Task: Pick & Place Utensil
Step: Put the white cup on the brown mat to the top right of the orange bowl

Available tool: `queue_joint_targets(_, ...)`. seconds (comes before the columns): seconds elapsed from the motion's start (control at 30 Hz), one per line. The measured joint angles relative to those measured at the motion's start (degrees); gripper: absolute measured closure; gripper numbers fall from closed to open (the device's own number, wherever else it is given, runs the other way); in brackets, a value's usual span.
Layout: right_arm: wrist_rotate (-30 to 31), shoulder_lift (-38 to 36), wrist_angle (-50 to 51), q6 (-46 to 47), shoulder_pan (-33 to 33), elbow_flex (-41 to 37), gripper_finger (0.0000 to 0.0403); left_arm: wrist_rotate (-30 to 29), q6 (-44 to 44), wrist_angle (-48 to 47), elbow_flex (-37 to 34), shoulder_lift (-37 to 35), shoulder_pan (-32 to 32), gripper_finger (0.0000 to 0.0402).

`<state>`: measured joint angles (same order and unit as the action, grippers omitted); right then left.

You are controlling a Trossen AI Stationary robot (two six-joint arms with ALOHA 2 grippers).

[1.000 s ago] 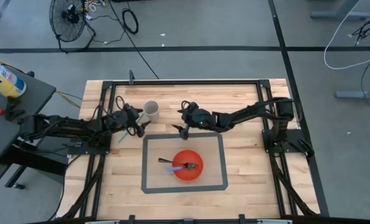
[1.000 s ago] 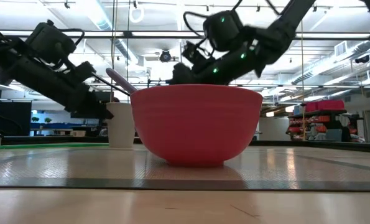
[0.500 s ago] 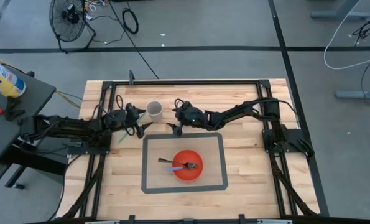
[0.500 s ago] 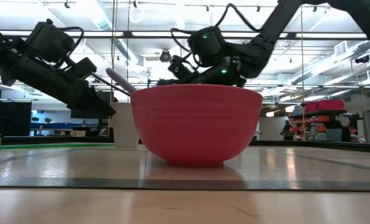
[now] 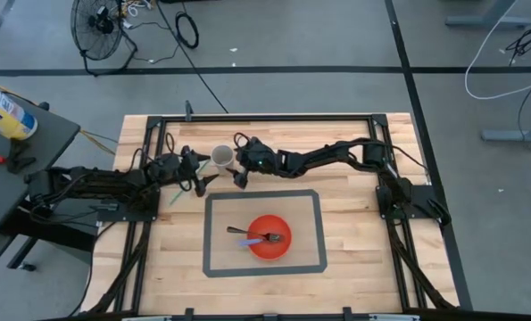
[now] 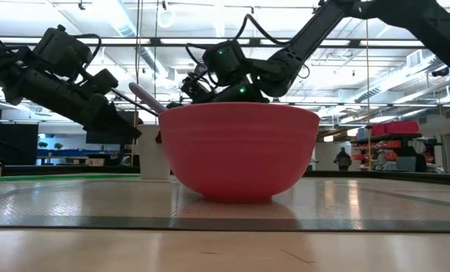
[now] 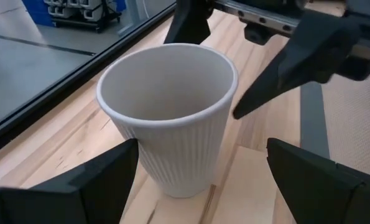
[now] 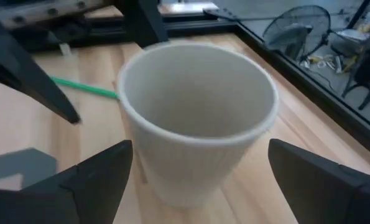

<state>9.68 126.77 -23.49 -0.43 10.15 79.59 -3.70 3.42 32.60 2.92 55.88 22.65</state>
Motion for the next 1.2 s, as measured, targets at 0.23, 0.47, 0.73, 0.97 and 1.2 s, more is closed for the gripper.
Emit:
queue_joint_targets(0.23,-0.7,0.4,-1.5,1.3,0.9,0.4,0.0018,1.1,0.1,0.1,0.0,0.0,0.0,0.0042)
queue_joint_targets(0.47,-2.3,0.4,-6.8,-0.1,1.1,0.4,0.0004,2.2,0.7,0.3,0.0,0.0,0.0,0.0042)
queue_joint_targets(0.73,-3.9,1.4,-5.3,0.4,1.1,0.4,0.0004,3.1,0.2,0.6,0.0,0.0,0.0,0.0042)
queue_joint_targets(0.97,-1.6,3.4,-12.5,-1.5,0.2,0.4,0.0004,4.8,-1.2,0.4,0.0,0.0,-1.7,0.0042)
queue_joint_targets(1.2,-2.7,5.0,-13.9,-2.0,0.2,0.4,0.0004,4.6,-1.2,0.8,0.0,0.0,-3.1,0.0042)
